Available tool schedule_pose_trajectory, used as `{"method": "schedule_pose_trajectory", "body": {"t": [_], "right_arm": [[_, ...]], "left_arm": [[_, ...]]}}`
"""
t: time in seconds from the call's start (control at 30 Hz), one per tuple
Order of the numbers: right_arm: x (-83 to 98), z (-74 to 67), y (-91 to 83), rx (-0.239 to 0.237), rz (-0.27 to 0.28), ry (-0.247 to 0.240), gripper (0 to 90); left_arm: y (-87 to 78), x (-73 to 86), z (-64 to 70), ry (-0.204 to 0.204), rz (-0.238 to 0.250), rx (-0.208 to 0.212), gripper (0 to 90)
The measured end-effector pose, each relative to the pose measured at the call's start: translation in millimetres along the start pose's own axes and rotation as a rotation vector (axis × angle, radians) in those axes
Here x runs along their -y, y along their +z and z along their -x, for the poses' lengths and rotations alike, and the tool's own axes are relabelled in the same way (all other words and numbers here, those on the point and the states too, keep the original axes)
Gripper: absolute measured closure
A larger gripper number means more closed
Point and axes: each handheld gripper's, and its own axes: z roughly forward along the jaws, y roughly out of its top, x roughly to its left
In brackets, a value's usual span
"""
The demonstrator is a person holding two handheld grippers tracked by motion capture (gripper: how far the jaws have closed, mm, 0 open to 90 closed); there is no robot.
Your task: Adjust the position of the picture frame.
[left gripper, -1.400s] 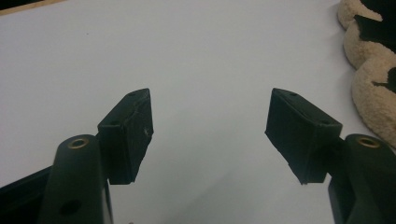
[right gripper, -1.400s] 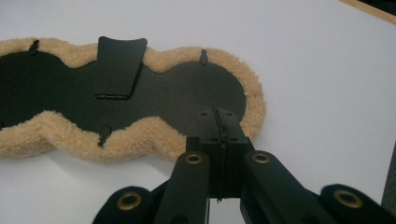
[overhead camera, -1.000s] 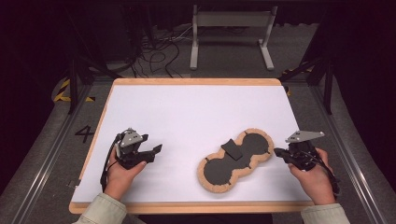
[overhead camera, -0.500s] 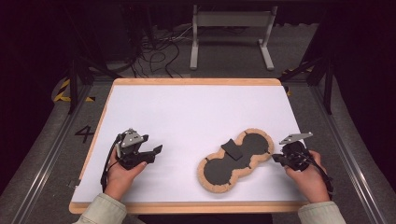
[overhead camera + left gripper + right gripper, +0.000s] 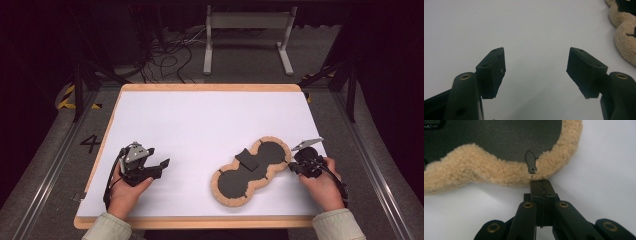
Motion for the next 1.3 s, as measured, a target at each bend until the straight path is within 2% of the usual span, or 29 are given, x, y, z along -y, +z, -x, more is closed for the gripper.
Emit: {"method": "schedule_pose_trajectory", "body": {"t": [0.07,0.13,0.27,0.43,0.53,0.6,0.67,1.0,1.13,1.3], "right_arm": [[-3.4,0.1,2.1,0.003,0.003,0.001,90.0],[-16.3,-2.2,10.0,0.026,0.013,-0.008,90.0],[-30.8,-2.4,19.2,0.026,0.027,-0.008,90.0],[-46.4,-1.5,30.0,0.008,0.039,-0.007,90.0],[-62.7,-2.3,37.8,0.007,0.02,-0.038,90.0],[-69.4,-3.0,41.1,0.002,0.017,-0.046,90.0],[-76.4,-4.1,44.5,-0.004,0.016,-0.048,90.0],[-102.5,-9.4,62.6,-0.051,0.056,-0.045,90.0],[-111.8,-14.1,67.6,-0.051,0.06,-0.049,90.0],[-124.3,-22.0,74.4,-0.061,0.068,-0.062,90.0]], "left_arm": [[-0.3,0.8,0.4,-0.003,0.0,-0.001,32.0],[-1.2,1.8,1.2,-0.003,-0.004,-0.005,32.0],[-0.6,2.8,2.1,-0.007,-0.006,-0.007,32.0],[1.9,2.8,3.7,-0.003,-0.016,-0.001,32.0],[5.5,2.5,5.8,0.002,-0.022,0.007,32.0],[8.1,1.3,8.5,0.022,-0.025,0.017,32.0],[9.2,0.7,10.4,0.025,-0.025,0.019,32.0],[10.0,1.6,10.7,0.015,-0.028,0.031,32.0],[8.0,3.7,10.4,0.021,-0.031,0.026,32.0],[6.0,6.5,11.8,0.01,-0.032,0.022,32.3]]}}
